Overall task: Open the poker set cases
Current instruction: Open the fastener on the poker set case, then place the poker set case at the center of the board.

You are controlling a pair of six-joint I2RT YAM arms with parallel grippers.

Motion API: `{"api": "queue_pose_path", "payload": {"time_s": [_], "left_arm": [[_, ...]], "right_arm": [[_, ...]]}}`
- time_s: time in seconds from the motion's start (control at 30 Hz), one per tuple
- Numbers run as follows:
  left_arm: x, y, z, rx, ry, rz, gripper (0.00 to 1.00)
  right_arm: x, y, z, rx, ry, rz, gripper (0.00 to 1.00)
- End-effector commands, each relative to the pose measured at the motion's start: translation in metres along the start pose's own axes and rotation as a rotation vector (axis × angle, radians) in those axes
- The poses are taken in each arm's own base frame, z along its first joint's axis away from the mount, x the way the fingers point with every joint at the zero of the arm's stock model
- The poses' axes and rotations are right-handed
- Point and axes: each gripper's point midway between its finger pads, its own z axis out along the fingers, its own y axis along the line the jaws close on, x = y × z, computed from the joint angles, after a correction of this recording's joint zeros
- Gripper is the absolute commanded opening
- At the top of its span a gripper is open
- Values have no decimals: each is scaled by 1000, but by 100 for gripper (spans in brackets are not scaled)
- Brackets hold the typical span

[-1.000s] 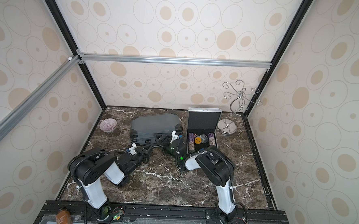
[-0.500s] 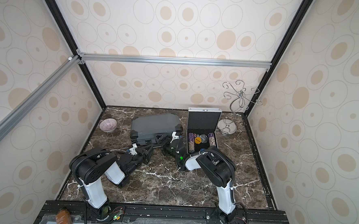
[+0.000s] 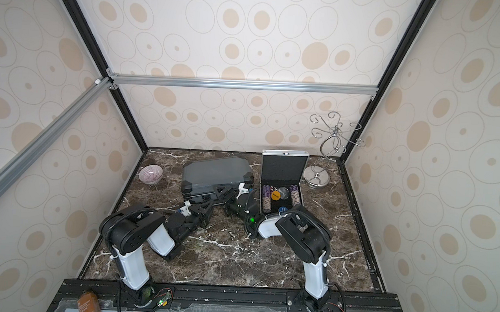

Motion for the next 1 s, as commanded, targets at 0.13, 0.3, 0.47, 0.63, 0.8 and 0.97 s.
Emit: {"api": "queue_pose_path", "payload": {"time_s": [0.13,0.3,0.47,0.63,0.8,0.97], "left_arm": [[14,-49,-3,208,68,-74,0],[13,-45,-3,197,63,-67,0],[10,-35,-9,167,48,-54,0],[9,-28,-13,146,40,-39,0],[9,-21,-19,122,38,-30,0],[7,-11,-29,86,28,-20,0]], "right_arm": [[4,108,-31,-402,-17,-52,98],[8,61,-28,-269,8,-60,99],[10,17,-42,-83,16,-143,99],[12,-26,-57,74,35,-187,99],[14,-43,-66,136,48,-228,99],[15,-46,-73,227,80,-348,99]]}}
